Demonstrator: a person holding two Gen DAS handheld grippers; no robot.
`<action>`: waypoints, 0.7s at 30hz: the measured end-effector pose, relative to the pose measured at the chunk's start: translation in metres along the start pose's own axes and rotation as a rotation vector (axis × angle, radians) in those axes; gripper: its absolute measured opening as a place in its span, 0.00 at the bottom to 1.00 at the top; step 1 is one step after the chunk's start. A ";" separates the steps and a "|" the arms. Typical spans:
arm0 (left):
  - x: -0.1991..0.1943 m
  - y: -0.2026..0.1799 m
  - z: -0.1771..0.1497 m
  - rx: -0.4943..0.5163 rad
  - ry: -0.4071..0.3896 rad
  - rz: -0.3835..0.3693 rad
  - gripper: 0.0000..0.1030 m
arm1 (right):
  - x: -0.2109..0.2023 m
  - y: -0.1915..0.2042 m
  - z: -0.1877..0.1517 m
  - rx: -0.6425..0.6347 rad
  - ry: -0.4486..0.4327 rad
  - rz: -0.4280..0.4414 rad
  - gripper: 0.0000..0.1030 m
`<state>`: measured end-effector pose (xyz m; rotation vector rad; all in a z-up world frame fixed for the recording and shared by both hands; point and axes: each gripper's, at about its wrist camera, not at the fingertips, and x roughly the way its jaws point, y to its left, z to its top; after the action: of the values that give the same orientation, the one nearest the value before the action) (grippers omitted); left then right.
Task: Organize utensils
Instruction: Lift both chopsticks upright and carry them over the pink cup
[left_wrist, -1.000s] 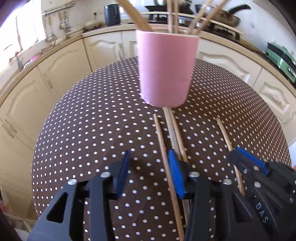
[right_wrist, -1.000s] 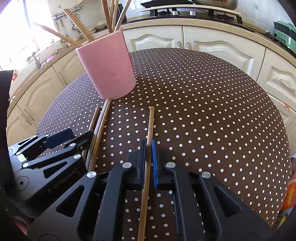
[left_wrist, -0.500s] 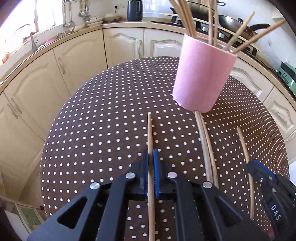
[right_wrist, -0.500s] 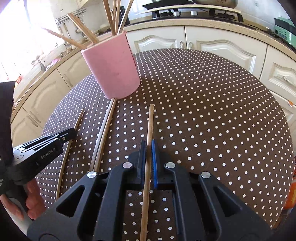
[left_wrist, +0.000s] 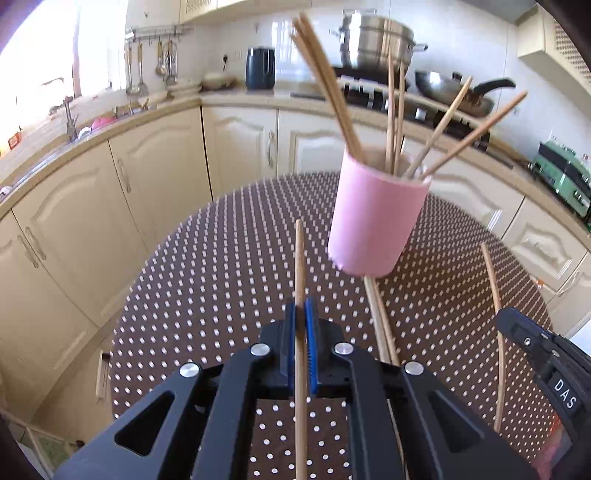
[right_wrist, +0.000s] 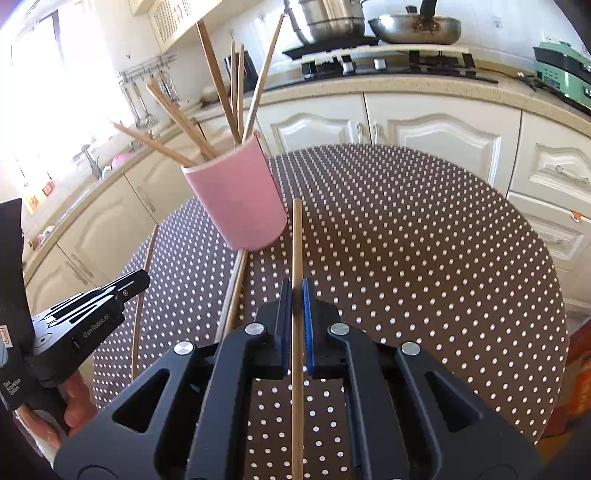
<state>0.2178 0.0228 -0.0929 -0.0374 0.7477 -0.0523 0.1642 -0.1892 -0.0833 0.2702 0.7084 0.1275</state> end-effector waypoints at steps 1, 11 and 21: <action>-0.006 0.001 0.002 0.000 -0.028 -0.005 0.06 | -0.004 0.001 0.003 -0.002 -0.014 0.004 0.06; -0.040 -0.005 0.017 0.005 -0.190 -0.047 0.06 | -0.032 0.010 0.026 -0.031 -0.133 0.026 0.06; -0.067 -0.014 0.032 0.033 -0.305 -0.069 0.06 | -0.049 0.021 0.036 -0.060 -0.210 0.039 0.06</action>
<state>0.1907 0.0133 -0.0232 -0.0384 0.4402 -0.1224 0.1502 -0.1866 -0.0208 0.2361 0.4901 0.1546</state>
